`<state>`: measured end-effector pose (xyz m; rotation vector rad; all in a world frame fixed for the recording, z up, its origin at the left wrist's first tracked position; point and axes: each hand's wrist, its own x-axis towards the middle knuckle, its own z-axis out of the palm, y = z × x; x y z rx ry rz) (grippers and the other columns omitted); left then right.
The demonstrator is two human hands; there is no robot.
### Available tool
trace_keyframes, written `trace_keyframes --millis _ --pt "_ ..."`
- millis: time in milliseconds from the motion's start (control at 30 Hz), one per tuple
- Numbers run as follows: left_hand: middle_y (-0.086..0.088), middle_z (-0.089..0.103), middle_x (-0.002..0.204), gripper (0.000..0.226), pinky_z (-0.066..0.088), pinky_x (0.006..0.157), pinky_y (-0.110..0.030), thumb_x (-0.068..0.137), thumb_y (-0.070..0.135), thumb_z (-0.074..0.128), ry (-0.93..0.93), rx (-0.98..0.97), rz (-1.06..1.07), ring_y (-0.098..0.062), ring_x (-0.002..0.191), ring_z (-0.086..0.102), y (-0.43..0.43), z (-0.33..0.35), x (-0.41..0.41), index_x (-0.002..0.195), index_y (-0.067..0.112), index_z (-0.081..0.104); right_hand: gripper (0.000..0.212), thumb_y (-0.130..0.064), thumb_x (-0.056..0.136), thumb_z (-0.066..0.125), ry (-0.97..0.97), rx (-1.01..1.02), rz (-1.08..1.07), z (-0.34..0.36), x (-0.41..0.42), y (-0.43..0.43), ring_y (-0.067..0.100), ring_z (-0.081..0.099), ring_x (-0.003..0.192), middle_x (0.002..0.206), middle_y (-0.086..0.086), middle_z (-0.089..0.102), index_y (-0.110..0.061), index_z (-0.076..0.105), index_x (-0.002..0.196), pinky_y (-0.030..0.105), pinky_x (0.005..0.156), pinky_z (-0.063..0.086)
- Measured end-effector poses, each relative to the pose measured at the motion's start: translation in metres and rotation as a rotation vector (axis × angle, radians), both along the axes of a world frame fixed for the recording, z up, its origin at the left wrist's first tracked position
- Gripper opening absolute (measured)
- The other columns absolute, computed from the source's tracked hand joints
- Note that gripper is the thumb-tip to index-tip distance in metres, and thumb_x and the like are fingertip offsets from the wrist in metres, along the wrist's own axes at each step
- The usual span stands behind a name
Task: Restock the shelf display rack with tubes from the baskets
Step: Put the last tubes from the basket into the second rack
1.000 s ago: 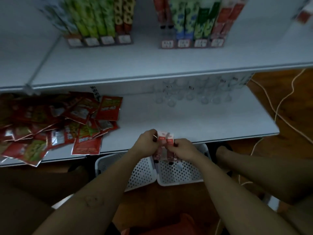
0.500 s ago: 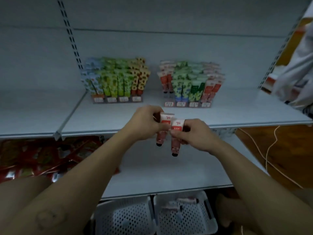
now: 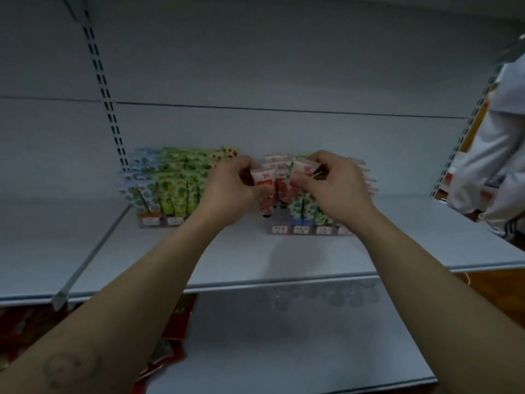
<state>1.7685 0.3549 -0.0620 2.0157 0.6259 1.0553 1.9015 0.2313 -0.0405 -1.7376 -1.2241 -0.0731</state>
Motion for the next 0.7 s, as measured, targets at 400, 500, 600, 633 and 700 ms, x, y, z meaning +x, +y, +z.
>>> trace_keyframes --millis 400,500,600,633,700 --pt "0.004 0.065 0.074 0.019 0.049 0.059 -0.025 0.071 0.002 0.075 -0.001 0.094 -0.029 -0.001 0.065 0.058 0.051 -0.033 0.043 0.074 0.017 0.065 0.009 -0.028 0.081 0.072 -0.365 -0.188 -0.053 0.007 0.024 0.071 0.018 0.064 0.075 0.081 0.0 0.071 -0.022 0.071 0.087 0.034 0.067 0.052" --pt "0.016 0.06 0.069 0.025 0.043 0.059 -0.012 0.069 0.001 0.078 -0.043 0.104 -0.072 0.008 0.064 0.054 0.05 -0.038 0.046 0.072 0.02 0.062 0.015 -0.021 0.083 0.066 -0.547 -0.335 -0.14 0.002 0.021 0.083 0.031 0.063 0.086 0.091 0.01 0.071 -0.018 0.072 0.096 0.04 0.07 0.053" --pt "0.025 0.054 0.066 0.039 0.036 0.057 -0.001 0.068 -0.004 0.077 -0.111 0.08 -0.06 0.018 0.062 0.052 0.052 -0.039 0.046 0.067 0.029 0.057 0.025 -0.02 0.083 0.061 -0.689 -0.47 -0.197 -0.002 0.019 0.085 0.034 0.06 0.098 0.104 0.013 0.068 -0.02 0.07 0.107 0.036 0.077 0.05" --pt "0.022 0.054 0.063 0.042 0.035 0.054 -0.002 0.067 -0.005 0.077 -0.138 0.043 -0.031 0.014 0.058 0.052 0.053 -0.042 0.047 0.063 0.03 0.054 0.025 -0.022 0.085 0.059 -0.727 -0.489 -0.209 -0.003 0.018 0.085 0.033 0.059 0.1 0.106 0.013 0.067 -0.019 0.07 0.108 0.034 0.079 0.046" --pt "0.016 0.055 0.061 0.042 0.035 0.05 -0.006 0.067 -0.005 0.076 -0.172 -0.025 0.004 0.008 0.055 0.05 0.053 -0.047 0.05 0.061 0.03 0.054 0.024 -0.025 0.09 0.055 -0.788 -0.51 -0.239 -0.006 0.015 0.083 0.032 0.055 0.104 0.109 0.012 0.064 -0.017 0.068 0.108 0.033 0.081 0.04"
